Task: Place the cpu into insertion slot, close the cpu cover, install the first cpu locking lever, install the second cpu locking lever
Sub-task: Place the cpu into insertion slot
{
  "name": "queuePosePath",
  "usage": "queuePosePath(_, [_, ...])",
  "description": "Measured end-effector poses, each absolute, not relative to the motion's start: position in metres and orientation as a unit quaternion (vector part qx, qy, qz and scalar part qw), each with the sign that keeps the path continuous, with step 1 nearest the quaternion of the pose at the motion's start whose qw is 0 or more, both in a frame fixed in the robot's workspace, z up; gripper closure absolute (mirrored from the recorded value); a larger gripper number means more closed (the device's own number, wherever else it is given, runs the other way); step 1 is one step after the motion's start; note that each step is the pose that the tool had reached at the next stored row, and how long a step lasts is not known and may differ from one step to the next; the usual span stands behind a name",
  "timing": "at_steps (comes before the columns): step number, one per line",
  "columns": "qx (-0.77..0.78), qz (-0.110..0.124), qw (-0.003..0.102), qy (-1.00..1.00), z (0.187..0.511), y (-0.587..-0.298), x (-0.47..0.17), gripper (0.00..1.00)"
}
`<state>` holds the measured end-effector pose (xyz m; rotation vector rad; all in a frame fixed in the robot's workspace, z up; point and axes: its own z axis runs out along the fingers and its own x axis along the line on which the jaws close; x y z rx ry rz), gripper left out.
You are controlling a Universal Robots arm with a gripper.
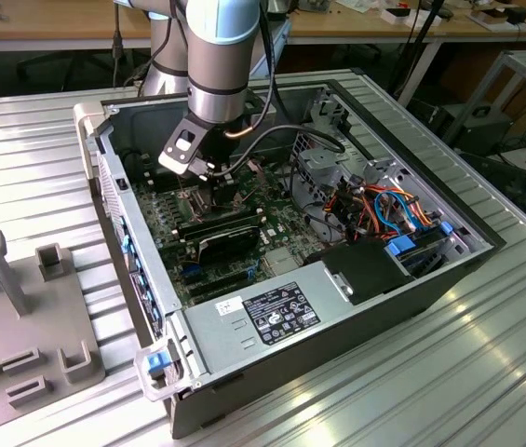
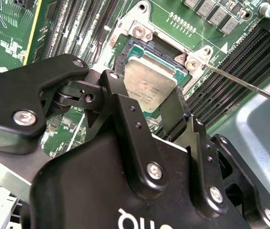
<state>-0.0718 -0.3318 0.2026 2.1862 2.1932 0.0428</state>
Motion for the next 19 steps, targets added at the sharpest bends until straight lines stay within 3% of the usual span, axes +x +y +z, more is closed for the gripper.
queuePosePath(19, [0.706,0.014,0.022,0.708,0.2006,-0.3318,-0.0704,0.46])
